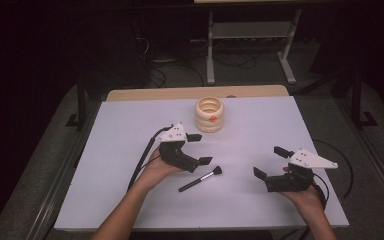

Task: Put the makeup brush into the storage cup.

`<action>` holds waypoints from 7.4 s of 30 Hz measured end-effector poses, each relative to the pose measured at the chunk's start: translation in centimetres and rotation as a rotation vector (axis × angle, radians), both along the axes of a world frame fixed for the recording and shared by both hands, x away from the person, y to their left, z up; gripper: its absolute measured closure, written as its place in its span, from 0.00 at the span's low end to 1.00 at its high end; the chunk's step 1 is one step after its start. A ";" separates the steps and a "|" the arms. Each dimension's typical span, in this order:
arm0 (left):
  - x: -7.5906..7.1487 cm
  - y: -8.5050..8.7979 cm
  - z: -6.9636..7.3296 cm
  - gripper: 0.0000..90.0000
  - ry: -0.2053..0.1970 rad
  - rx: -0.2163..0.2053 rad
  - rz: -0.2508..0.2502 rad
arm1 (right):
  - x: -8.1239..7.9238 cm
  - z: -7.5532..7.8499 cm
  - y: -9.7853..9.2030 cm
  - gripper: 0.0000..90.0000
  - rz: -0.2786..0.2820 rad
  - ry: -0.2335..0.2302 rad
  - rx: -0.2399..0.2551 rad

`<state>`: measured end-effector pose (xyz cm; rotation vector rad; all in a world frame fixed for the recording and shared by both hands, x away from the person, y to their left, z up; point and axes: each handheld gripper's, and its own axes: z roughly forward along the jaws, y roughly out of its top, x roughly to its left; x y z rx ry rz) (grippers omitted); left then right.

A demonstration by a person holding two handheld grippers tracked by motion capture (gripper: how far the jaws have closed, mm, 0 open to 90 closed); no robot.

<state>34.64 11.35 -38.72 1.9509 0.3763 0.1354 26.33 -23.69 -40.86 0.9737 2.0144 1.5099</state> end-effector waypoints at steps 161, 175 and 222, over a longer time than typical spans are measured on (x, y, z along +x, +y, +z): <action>0.2 -5.5 -2.4 0.86 0.291 0.726 0.001 | 0.2 -0.1 -0.3 0.00 -0.015 0.010 0.010; 0.6 -3.0 -0.5 0.86 0.281 0.559 0.029 | 0.1 -0.1 -0.3 0.00 -0.016 0.011 0.011; 0.2 3.1 3.6 0.87 0.212 0.204 0.031 | 0.2 -0.2 -0.1 0.00 -0.012 0.021 -0.003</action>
